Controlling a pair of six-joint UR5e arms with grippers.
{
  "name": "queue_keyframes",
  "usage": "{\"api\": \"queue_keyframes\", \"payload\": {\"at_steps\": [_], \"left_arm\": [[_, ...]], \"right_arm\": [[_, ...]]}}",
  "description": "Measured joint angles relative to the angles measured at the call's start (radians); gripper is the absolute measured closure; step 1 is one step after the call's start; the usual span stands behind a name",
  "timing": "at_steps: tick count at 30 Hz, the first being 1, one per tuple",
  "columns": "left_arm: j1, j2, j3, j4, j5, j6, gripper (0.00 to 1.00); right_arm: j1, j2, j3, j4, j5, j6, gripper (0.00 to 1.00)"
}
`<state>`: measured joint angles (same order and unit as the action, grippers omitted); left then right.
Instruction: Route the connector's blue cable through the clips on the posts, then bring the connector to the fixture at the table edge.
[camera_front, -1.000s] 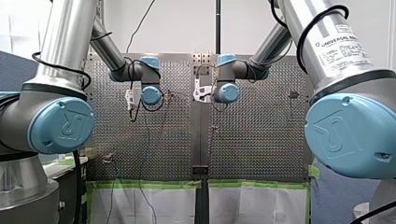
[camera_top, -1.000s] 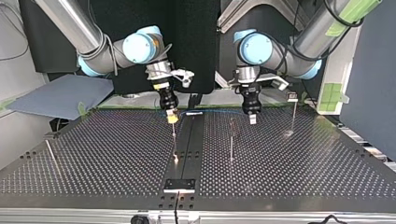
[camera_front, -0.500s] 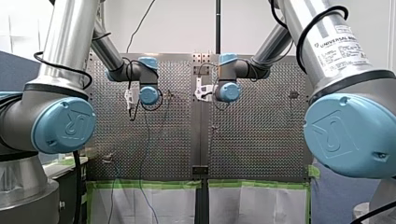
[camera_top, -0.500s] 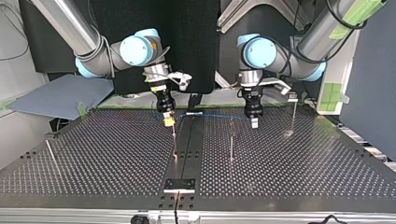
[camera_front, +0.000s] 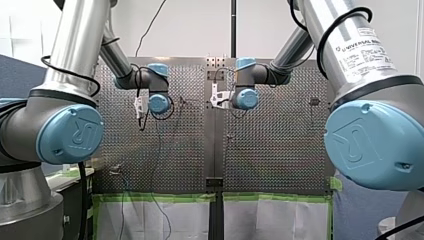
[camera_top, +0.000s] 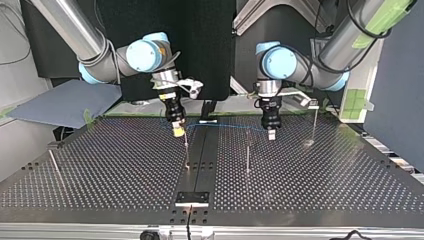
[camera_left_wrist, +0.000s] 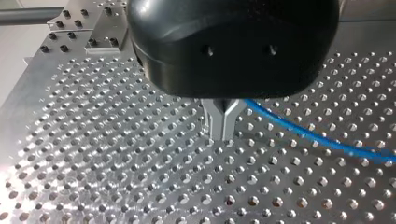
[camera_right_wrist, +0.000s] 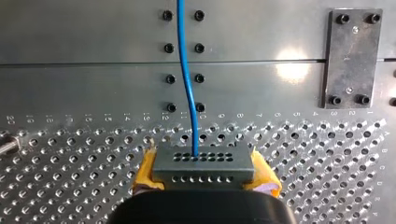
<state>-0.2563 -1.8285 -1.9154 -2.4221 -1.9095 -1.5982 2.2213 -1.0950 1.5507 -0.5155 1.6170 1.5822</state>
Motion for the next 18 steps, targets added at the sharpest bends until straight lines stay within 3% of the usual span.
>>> {"api": "queue_keyframes", "payload": {"at_steps": [18], "left_arm": [[0.031,-0.005,0.038,-0.003,0.035,-0.015,1.0]], "right_arm": [[-0.02,0.0,-0.001,-0.008,-0.005,0.001,1.0]]}}
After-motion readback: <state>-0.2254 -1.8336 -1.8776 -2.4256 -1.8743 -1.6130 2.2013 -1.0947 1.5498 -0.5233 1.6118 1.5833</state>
